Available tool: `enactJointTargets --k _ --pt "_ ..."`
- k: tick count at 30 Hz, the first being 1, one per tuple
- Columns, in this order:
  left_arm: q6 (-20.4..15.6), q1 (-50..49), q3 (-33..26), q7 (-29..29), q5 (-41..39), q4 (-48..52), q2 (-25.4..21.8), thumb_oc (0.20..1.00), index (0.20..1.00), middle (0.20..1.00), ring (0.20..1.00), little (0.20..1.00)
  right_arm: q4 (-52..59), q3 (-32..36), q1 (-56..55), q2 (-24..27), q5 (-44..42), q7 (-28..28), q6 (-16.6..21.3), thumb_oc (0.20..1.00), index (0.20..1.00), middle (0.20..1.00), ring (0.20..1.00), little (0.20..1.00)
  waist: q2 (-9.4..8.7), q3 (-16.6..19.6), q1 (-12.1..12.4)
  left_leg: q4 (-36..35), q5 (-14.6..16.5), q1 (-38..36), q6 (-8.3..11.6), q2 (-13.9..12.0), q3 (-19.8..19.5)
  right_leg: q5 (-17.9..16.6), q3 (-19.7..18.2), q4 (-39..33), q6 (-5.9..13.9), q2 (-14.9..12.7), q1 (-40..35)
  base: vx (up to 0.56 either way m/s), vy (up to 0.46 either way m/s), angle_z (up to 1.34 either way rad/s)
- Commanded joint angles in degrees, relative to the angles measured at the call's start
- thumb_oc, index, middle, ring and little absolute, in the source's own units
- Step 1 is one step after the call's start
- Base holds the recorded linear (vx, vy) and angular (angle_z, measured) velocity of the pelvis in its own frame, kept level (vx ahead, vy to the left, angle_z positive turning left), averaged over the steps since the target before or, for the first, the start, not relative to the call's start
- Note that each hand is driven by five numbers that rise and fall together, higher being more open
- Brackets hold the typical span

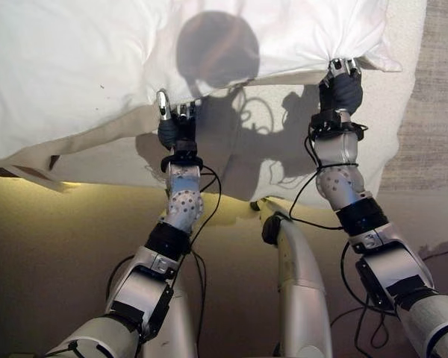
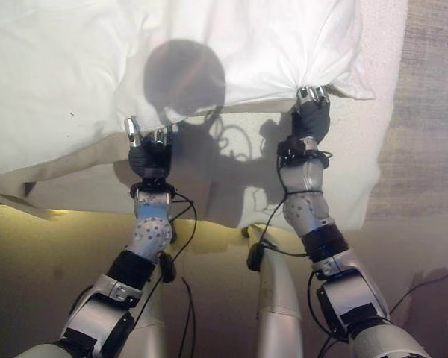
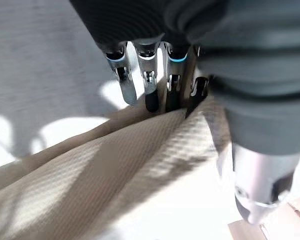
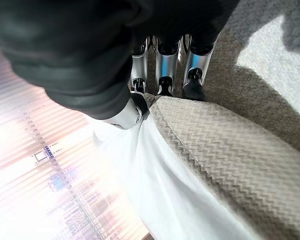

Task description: Make the bed

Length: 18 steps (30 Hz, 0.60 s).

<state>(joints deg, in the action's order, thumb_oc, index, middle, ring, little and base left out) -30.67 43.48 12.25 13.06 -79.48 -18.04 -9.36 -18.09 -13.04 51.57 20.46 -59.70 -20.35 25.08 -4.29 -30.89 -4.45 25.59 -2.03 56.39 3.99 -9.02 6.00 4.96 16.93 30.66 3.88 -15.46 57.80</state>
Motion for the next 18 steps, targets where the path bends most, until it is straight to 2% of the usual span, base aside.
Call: enactJointTargets --k 1,11,18 --pt "-3.6 -0.14 -5.95 1.33 3.36 0.11 -2.73 1.0 1.0 1.0 1.0 1.0 5.94 4.1 -1.16 0.1 1.01 0.89 3.66 0.2 0.2 0.2 0.2 0.2 -0.34 1.1 0.59 4.73 7.79 -0.47 -1.64 0.92 -0.64 -6.09 2.36 0.26 6.04 -0.65 1.29 0.0 0.0 0.0" --pt "-5.75 -1.65 -10.45 2.31 4.66 -0.13 -5.65 1.0 1.0 1.0 1.0 1.0 6.21 5.45 -3.56 0.6 0.67 1.65 3.87 0.2 0.2 0.2 0.2 0.2 0.1 1.1 1.69 4.48 7.72 -0.02 -1.86 1.74 -1.76 -5.5 2.96 1.41 6.46 -1.07 1.16 0.01 0.015 0.03" --pt "-5.98 -2.41 -12.27 2.57 5.23 -0.74 -7.39 1.0 1.0 1.0 1.0 1.0 6.32 5.97 -4.71 0.89 0.84 2.0 3.71 0.2 0.2 0.2 0.2 0.2 0.66 1.1 2.35 4.85 7.84 0.45 -2.07 2.31 -2.27 -4.99 3.24 2.19 6.52 -1.48 1.07 0.01 0.032 0.06"
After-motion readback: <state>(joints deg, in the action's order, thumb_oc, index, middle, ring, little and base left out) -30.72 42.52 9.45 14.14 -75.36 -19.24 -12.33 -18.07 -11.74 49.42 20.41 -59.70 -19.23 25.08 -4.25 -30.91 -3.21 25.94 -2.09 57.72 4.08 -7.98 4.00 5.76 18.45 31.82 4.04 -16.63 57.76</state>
